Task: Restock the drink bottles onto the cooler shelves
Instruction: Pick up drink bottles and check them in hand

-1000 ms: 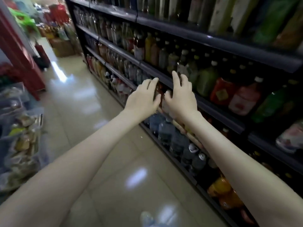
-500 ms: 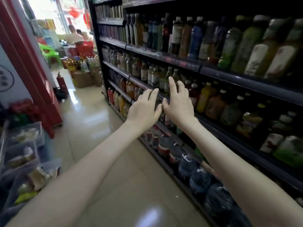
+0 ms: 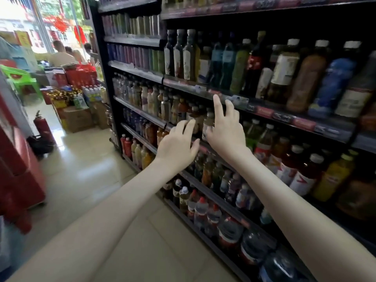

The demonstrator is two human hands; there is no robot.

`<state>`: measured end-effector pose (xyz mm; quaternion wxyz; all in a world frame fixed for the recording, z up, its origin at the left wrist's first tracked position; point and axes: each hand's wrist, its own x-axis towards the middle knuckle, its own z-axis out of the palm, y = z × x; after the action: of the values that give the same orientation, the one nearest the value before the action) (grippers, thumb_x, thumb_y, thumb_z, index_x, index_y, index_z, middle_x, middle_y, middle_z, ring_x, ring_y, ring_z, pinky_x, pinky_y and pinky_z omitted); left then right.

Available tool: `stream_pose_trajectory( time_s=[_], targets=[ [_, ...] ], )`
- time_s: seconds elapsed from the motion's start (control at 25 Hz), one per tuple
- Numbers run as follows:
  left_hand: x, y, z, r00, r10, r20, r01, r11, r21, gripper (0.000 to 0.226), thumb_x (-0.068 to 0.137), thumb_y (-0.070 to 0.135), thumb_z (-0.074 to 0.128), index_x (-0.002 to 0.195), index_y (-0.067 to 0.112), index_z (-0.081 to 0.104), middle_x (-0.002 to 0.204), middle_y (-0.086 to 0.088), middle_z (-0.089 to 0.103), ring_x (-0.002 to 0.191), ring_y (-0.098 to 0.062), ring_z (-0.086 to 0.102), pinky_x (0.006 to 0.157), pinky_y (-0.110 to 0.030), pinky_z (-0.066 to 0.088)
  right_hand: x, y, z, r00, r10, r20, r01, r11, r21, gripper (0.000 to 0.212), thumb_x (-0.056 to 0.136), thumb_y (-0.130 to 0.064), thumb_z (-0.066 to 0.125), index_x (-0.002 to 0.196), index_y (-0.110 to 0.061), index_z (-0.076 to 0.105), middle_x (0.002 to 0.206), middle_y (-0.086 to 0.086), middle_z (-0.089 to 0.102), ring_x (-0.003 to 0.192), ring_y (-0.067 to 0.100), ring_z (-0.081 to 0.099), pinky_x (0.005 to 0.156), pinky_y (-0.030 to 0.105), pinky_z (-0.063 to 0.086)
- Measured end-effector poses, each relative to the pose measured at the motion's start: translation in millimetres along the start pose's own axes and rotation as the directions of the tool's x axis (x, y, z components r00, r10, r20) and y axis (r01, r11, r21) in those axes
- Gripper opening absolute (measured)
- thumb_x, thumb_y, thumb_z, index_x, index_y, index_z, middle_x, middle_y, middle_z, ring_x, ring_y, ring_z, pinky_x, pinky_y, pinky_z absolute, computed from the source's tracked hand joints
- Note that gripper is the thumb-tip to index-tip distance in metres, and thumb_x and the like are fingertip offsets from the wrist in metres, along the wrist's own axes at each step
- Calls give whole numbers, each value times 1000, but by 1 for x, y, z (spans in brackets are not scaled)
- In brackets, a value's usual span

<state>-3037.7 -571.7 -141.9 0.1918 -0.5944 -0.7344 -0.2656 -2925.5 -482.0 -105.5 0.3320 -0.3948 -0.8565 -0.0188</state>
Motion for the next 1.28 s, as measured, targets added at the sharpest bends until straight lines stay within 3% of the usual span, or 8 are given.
stream_pose_trajectory(
  time_s=[0.2, 0.44, 0.68, 0.92, 1.04, 1.16, 1.28],
  targets=[
    [92, -160, 25, 1000, -7, 5, 7, 1000, 3, 59, 98, 38, 41, 148, 12, 26, 149, -10, 33, 134, -25, 36, 98, -36, 46, 139, -64, 112, 999, 35, -17, -35, 999, 29, 79, 92, -24, 55, 153, -22, 5, 156, 15, 16, 135, 35, 27, 95, 44, 47],
    [204, -344, 39, 999, 32, -40, -31, 999, 15, 59, 97, 38, 42, 148, 13, 27, 149, -9, 34, 135, -24, 36, 98, -31, 44, 280, -156, 222, 998, 18, -53, -14, 997, 70, 79, 94, -24, 53, 153, -24, 0, 157, 13, 12, 138, 32, 22, 100, 42, 44],
    [326, -496, 92, 987, 158, -7, -158, 986, -57, 58, 94, 32, 51, 143, 6, 37, 141, -16, 44, 127, -33, 46, 94, -40, 50, 397, -195, 322, 972, 218, -90, -209, 973, 94, 78, 94, -23, 52, 153, -26, 0, 158, 12, 11, 139, 33, 19, 101, 44, 40],
    [414, -518, 166, 933, 359, -1, -353, 918, -180, 59, 86, 38, 43, 131, 0, 51, 125, -19, 58, 101, -34, 63, 70, -38, 57, 435, -153, 368, 899, 387, -207, -403, 914, -40, 83, 93, -25, 55, 152, -27, -3, 156, 15, 14, 140, 31, 20, 108, 44, 33],
    [429, -511, 213, 917, 398, 31, -375, 886, -274, 57, 88, 33, 50, 136, 3, 45, 132, -18, 53, 109, -34, 59, 75, -38, 55, 431, -133, 395, 883, 404, -239, -434, 896, -92, 85, 91, -22, 58, 153, -24, 1, 154, 17, 19, 139, 31, 23, 110, 44, 32],
    [428, -520, 262, 902, 409, 136, -346, 875, -338, 60, 94, 33, 48, 146, 8, 30, 146, -13, 38, 125, -30, 46, 88, -34, 49, 419, -122, 438, 919, 332, -210, -366, 918, -150, 86, 84, -17, 65, 151, -18, 12, 150, 20, 29, 133, 35, 34, 103, 47, 40],
    [418, -542, 302, 874, 447, 190, -375, 870, -321, 65, 91, 31, 55, 146, 9, 29, 142, -15, 43, 120, -31, 52, 86, -33, 50, 405, -119, 486, 936, 334, -113, -348, 927, -142, 90, 81, -14, 69, 150, -21, 13, 149, 21, 31, 131, 37, 39, 102, 47, 42]
  ],
)
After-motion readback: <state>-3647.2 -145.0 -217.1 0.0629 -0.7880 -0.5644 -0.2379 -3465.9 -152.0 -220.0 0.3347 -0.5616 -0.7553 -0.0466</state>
